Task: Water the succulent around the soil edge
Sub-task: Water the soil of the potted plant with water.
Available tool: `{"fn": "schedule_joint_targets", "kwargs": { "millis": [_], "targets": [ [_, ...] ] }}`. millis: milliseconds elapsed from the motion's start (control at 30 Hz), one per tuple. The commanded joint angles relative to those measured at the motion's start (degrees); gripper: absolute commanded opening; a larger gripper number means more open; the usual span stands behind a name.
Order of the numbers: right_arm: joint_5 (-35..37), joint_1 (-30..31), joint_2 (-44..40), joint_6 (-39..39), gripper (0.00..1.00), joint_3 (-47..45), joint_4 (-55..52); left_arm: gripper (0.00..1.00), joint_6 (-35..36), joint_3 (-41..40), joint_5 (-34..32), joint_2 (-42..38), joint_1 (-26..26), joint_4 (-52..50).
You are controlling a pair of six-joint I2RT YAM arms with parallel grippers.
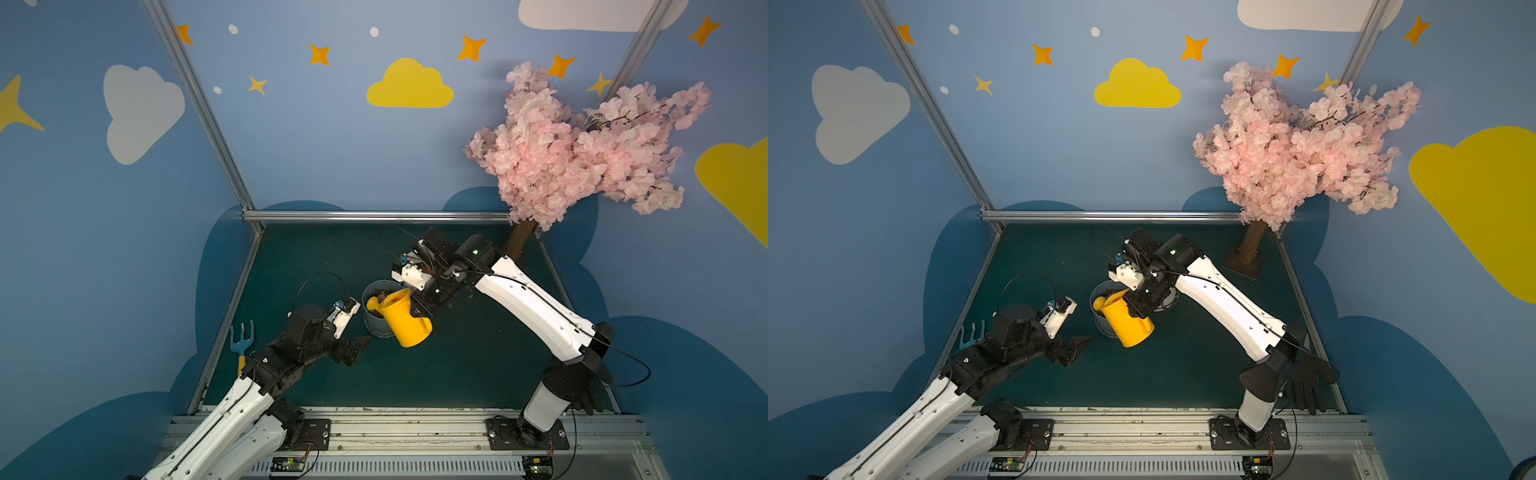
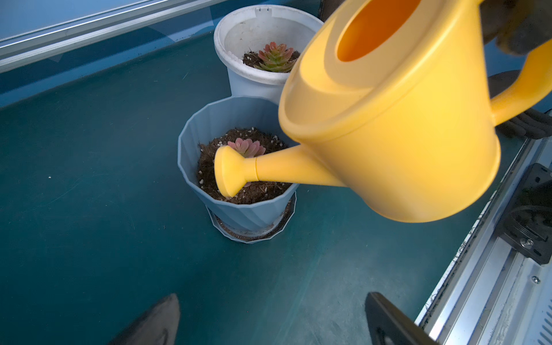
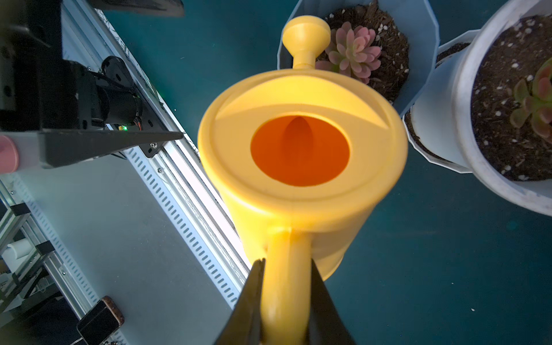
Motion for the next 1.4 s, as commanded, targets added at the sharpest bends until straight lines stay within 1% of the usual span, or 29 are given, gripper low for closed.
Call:
{"fn": "schedule_joint_targets", "kwargs": {
  "millis": [0,767,1367],
  "targets": [
    [-0.5,0.6,-3.0,-0.7,0.00,-0.7,0.3,1.00,0.5,0.5,-0.3,-0.1,-0.1,-0.7],
    [1.7,1.1,-9.6,0.2,0.00,-7.7,1.0,1.00,0.7,0.5,-0.8,1.1,-0.2,-0.9],
    [4.2,1.1,-13.1,1.2,0.00,-10.8,1.2,1.00,0.4,0.3,0.5,1.2,0.0,-0.4]
  ]
}}
